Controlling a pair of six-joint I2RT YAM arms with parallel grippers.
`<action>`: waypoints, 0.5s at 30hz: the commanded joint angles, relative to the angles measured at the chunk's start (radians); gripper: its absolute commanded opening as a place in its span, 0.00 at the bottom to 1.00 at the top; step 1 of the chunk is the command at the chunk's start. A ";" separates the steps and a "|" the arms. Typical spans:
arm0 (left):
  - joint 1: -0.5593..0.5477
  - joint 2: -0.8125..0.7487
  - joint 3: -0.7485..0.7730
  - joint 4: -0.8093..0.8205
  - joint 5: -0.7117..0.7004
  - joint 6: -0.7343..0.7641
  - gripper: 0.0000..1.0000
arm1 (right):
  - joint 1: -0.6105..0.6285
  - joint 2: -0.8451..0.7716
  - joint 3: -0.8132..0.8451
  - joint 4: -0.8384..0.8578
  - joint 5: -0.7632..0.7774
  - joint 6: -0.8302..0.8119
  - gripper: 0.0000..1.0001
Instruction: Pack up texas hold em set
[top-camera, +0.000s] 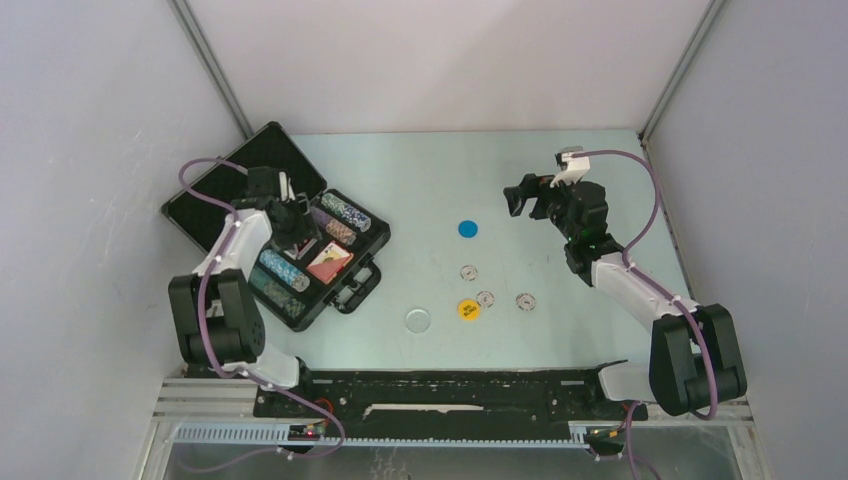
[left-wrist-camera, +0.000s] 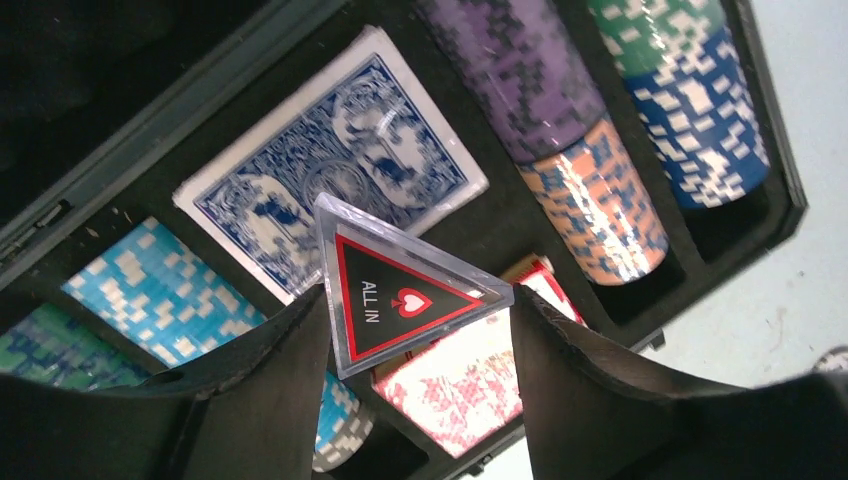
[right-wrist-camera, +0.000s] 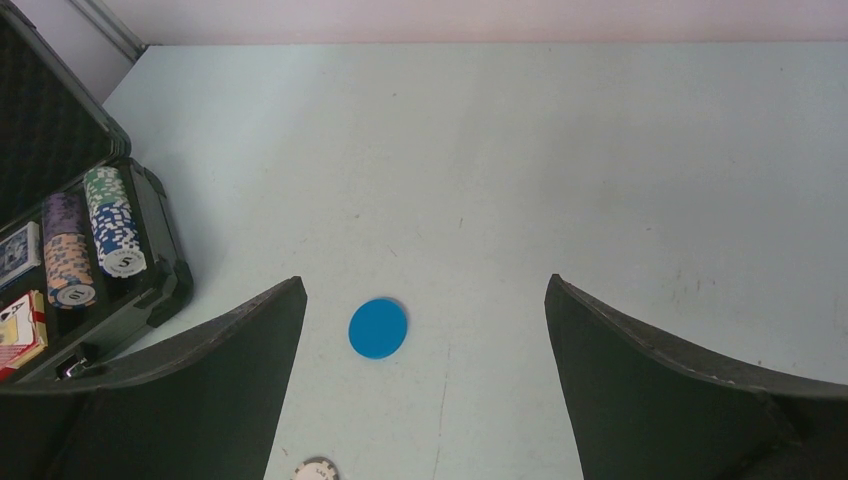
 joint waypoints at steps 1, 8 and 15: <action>0.047 0.060 0.117 -0.021 -0.018 0.022 0.35 | 0.005 0.001 0.030 0.053 -0.012 0.013 1.00; 0.055 0.178 0.244 -0.045 0.003 -0.073 0.34 | 0.004 0.018 0.047 0.040 -0.026 0.018 1.00; 0.052 0.183 0.272 -0.033 -0.122 -0.144 0.37 | 0.000 0.015 0.047 0.033 -0.024 0.017 1.00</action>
